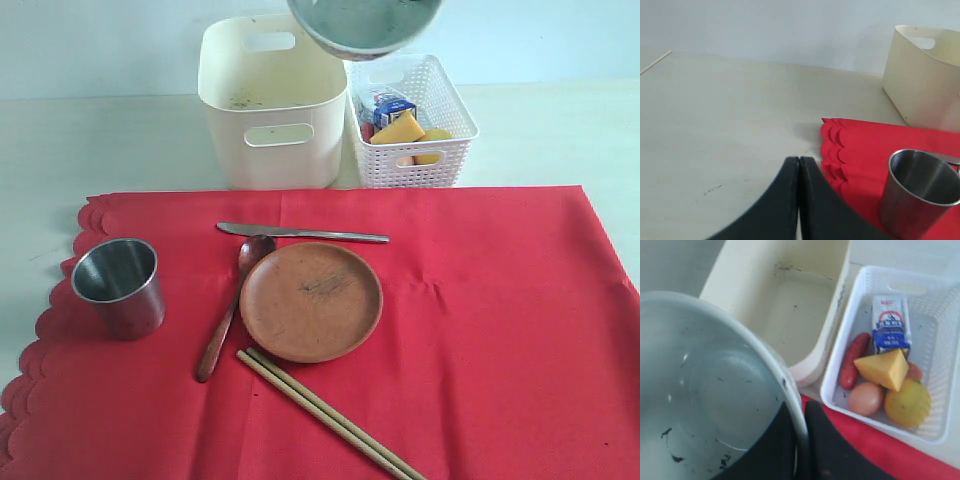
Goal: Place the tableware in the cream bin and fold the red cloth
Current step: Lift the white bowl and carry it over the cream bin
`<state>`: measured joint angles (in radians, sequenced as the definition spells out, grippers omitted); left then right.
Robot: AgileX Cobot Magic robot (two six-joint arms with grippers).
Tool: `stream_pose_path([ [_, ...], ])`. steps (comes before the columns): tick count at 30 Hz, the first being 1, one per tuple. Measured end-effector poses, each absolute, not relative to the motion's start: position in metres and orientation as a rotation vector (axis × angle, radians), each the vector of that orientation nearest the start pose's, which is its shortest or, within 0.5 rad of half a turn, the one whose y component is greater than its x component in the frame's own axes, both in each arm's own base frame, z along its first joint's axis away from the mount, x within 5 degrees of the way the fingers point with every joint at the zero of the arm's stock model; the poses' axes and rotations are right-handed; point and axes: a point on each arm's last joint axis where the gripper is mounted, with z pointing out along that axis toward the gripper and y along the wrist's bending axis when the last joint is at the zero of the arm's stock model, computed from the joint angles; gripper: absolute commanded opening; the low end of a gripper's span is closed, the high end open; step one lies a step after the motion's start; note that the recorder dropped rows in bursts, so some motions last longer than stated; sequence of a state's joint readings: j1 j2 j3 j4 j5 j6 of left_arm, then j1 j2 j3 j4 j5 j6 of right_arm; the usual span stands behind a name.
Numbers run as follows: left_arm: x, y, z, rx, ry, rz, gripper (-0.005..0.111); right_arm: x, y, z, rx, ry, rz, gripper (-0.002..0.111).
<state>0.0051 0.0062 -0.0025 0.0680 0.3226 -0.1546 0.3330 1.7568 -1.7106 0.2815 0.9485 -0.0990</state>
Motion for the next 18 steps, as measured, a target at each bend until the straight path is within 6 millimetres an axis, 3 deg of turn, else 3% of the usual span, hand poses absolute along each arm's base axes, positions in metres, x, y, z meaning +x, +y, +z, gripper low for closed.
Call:
stream_pose_path([
  [7, 0.054, 0.002, 0.185, -0.101, 1.806, -0.041, 0.001, 0.399, 0.187, 0.352, -0.453, 2.423, 0.500, 0.000],
  [18, 0.054, 0.002, 0.185, -0.101, 1.806, -0.041, 0.001, 0.448, 0.209, 0.320, -0.386, 2.433, 0.518, 0.000],
])
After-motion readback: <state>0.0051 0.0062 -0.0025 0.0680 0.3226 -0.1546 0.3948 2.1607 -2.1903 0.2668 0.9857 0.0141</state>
